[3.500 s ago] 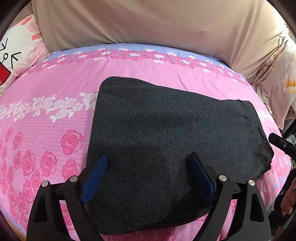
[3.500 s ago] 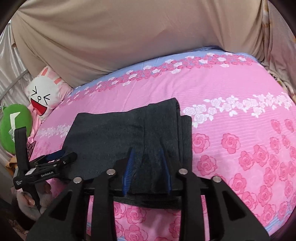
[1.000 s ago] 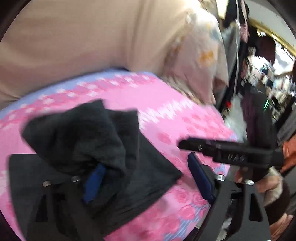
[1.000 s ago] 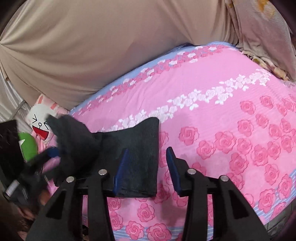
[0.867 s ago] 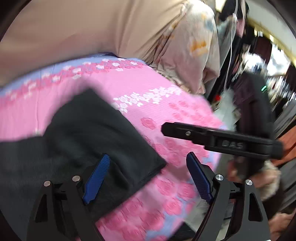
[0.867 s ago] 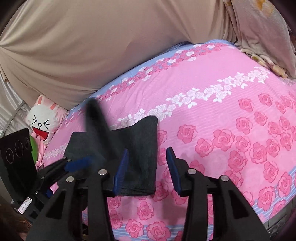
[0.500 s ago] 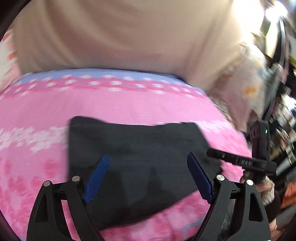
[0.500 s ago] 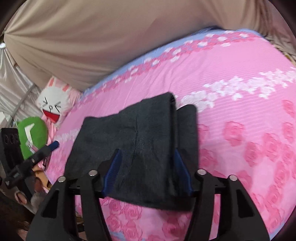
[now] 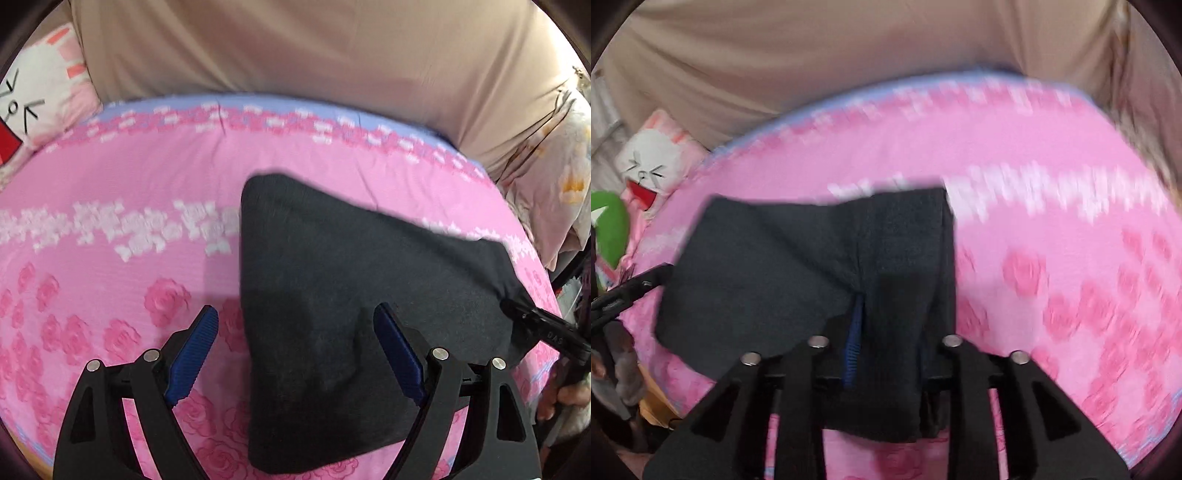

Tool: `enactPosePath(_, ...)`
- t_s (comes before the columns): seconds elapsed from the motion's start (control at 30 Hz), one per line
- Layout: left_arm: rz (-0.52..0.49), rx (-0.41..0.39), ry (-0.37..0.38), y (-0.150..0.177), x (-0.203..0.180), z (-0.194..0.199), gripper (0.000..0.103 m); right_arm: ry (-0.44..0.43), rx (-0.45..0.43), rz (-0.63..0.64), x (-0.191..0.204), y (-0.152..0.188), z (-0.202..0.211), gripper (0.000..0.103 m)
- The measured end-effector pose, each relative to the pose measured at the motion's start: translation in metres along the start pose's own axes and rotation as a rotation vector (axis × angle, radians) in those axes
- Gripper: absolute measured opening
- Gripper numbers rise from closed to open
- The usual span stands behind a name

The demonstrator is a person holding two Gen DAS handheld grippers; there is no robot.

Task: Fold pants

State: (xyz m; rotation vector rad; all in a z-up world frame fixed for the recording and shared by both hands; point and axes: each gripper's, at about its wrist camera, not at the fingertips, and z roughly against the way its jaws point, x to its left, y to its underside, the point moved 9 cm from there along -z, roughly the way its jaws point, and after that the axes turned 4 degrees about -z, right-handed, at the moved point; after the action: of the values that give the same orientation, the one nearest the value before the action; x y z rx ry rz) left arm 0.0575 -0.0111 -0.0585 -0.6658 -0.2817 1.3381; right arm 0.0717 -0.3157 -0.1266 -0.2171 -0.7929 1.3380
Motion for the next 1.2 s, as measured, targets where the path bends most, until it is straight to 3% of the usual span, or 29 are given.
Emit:
enactPosePath(0.03,0.007,0.016,-0.003,0.004,0.000,-0.003,0.083,0.000,-0.017,-0.005,0.003,-0.004,0.008,0.029)
enactPosePath(0.1,0.012,0.036,-0.004,0.011,0.001,-0.007,0.083,-0.003,-0.139,0.051,0.025,-0.027,0.039,0.028)
enactPosePath(0.17,0.009,0.040,-0.012,0.013,0.001,-0.011,0.083,-0.049,-0.164,0.099,0.047,-0.038,0.048,0.029)
enactPosePath(0.23,0.010,0.043,-0.020,0.013,0.001,-0.013,0.083,-0.095,-0.117,0.140,0.062,-0.038,0.029,0.027)
enactPosePath(0.33,0.011,0.042,-0.024,0.013,-0.001,-0.016,0.083,0.016,0.023,0.118,0.026,-0.025,-0.039,0.023)
enactPosePath(0.47,-0.002,0.055,-0.030,0.012,-0.003,-0.019,0.083,-0.046,-0.024,0.030,0.025,-0.034,-0.015,0.025)
enactPosePath(0.57,0.001,0.057,-0.025,0.010,-0.004,-0.020,0.083,-0.057,-0.069,0.034,0.026,-0.038,0.012,0.037)
enactPosePath(0.63,0.008,0.061,-0.022,0.011,-0.004,-0.020,0.083,-0.053,-0.076,0.021,0.020,-0.035,0.018,0.059)
enactPosePath(0.73,0.025,0.074,-0.002,0.013,-0.002,-0.017,0.084,-0.024,-0.043,-0.004,-0.001,-0.021,0.016,0.067)
enactPosePath(0.8,0.057,0.093,0.060,0.017,0.000,-0.013,0.085,-0.069,0.021,-0.047,-0.009,-0.003,0.011,0.069)
enactPosePath(0.87,0.117,0.117,0.177,0.021,0.001,-0.010,0.087,-0.119,0.075,-0.098,-0.018,0.013,0.008,0.073)
enactPosePath(0.93,0.157,0.111,0.260,0.023,0.005,-0.005,0.087,-0.159,0.122,-0.130,-0.021,0.026,0.002,0.082)
enactPosePath(1.03,0.169,0.128,0.349,0.025,0.003,-0.001,0.087,-0.232,0.130,-0.113,-0.014,0.034,0.000,0.087)
enactPosePath(1.07,0.175,0.142,0.409,0.025,-0.001,-0.002,0.088,-0.262,0.142,-0.113,-0.011,0.034,0.001,0.087)
enactPosePath(1.1,0.176,0.141,0.435,0.025,-0.003,-0.003,0.090,-0.318,0.161,-0.130,-0.007,0.034,-0.002,0.088)
enactPosePath(1.2,0.156,0.132,0.455,0.017,-0.011,-0.011,0.091,-0.363,0.166,-0.122,-0.002,0.028,-0.012,0.088)
